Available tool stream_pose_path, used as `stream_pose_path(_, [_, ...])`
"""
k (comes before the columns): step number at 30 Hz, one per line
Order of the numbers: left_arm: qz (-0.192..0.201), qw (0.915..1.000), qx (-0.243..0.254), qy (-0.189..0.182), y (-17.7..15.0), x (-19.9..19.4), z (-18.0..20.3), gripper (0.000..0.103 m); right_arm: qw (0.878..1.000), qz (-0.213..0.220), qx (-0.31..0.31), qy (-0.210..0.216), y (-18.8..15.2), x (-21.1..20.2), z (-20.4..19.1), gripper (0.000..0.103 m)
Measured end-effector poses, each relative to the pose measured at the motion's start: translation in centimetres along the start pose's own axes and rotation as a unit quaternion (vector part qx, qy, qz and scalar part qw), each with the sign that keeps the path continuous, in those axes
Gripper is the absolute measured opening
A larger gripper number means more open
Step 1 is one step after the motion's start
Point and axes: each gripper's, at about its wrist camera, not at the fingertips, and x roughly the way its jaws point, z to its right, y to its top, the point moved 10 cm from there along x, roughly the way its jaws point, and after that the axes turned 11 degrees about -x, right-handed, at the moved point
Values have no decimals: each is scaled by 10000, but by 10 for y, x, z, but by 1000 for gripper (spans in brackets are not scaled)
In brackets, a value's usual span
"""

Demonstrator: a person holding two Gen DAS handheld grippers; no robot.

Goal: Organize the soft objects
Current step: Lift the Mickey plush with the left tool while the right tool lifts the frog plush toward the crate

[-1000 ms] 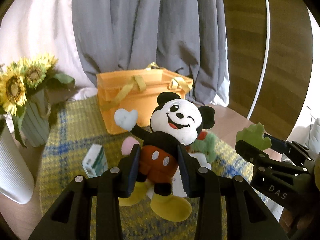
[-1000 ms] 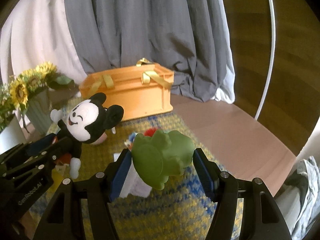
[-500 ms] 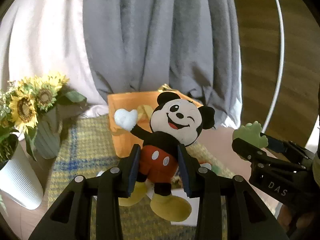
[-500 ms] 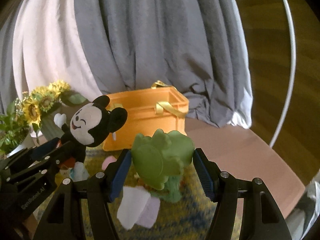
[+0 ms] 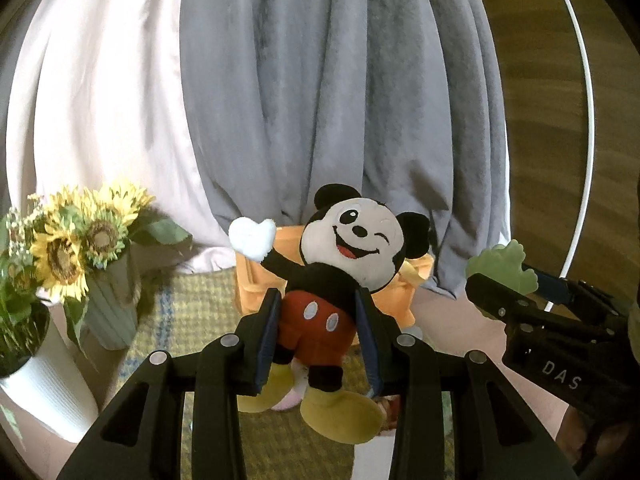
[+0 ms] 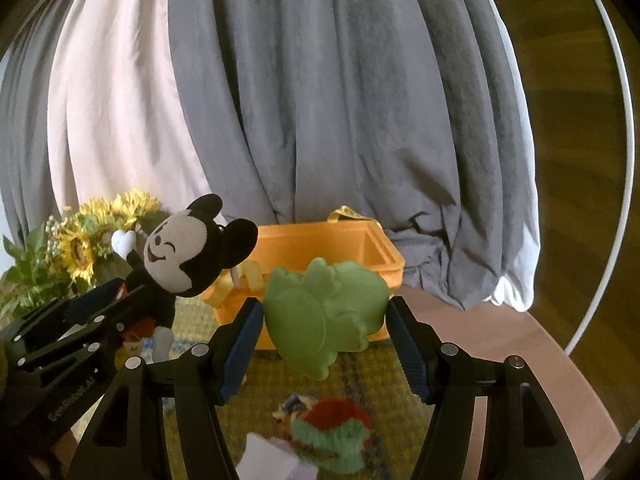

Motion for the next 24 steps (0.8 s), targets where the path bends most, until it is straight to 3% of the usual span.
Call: stream_pose_path(24, [183, 9977, 654, 74, 50, 87, -8, 36, 9997, 185, 165, -6, 55, 88, 9, 65])
